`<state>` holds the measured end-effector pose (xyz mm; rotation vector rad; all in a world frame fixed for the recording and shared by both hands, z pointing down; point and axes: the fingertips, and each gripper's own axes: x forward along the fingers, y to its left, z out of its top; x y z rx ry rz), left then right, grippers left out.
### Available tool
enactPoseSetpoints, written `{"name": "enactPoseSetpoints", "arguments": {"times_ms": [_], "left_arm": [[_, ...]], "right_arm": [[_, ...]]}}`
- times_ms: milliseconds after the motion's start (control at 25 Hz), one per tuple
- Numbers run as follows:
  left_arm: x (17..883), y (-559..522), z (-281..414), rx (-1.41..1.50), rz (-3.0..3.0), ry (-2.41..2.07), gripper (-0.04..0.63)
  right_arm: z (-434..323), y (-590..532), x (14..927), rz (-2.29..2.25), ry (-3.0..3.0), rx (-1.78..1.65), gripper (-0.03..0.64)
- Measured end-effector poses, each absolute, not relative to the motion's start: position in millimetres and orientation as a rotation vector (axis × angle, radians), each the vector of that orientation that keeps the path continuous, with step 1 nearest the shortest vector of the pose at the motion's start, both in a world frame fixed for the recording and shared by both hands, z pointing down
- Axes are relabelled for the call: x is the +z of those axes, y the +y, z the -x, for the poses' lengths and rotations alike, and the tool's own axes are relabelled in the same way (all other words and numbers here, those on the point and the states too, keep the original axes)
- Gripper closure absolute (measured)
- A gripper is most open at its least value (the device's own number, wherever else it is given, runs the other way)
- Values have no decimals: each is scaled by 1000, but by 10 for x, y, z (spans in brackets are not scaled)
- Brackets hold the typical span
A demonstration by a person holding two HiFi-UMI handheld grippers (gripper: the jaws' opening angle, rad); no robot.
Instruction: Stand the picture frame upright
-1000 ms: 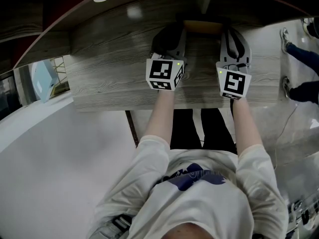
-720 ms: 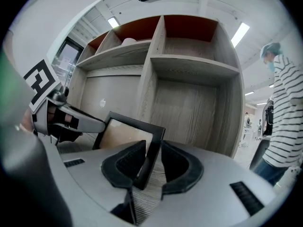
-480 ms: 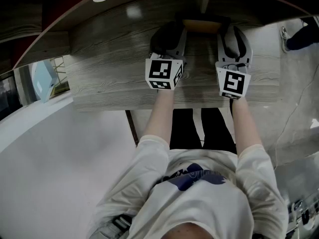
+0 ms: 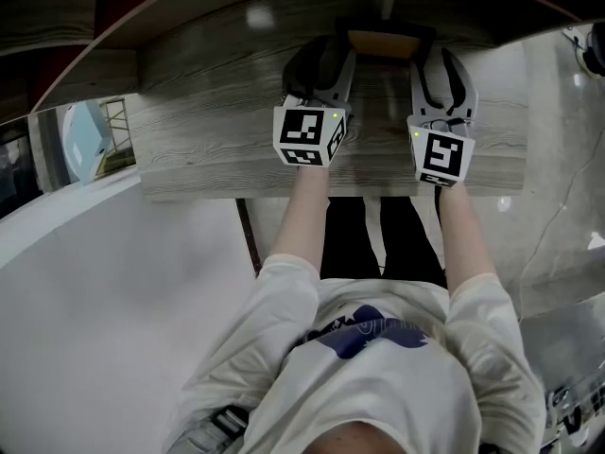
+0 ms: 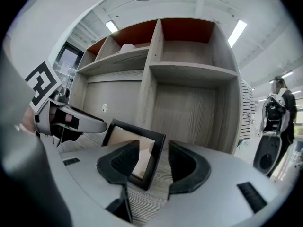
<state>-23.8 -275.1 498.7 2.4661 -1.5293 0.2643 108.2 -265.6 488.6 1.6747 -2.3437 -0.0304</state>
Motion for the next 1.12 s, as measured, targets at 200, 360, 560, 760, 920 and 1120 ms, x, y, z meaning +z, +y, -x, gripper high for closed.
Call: {"name": "enactPoseSetpoints", "arguments": {"times_ms": [200,360,560,760,920,1120], "left_arm": [[4723,-2557,253,278,-2462,-1552,440],[4357,-2341,296,281,-2464,-1598,440],[3874,-1966,311,263,-2471,-1667,441],[3670,-1601,287,267,-2430,-1719,441],[3517,-1329,271,270,-2440,-1732,440],[3327,-1058,241,276,-2506,-1699,442]], "right_arm": [[-1082,-2526,4601,-1652,-2363,-7,448],[-1088,-2372,4228,-1637,-2398,6,448],[-1078,-1988,3855,-1589,-2438,46,448],[-1035,-1587,3726,-1512,-2462,119,448],[-1055,-1396,3640,-1552,-2457,189,448],[-1063,-1186,3412,-1630,-2439,176,489]]}}
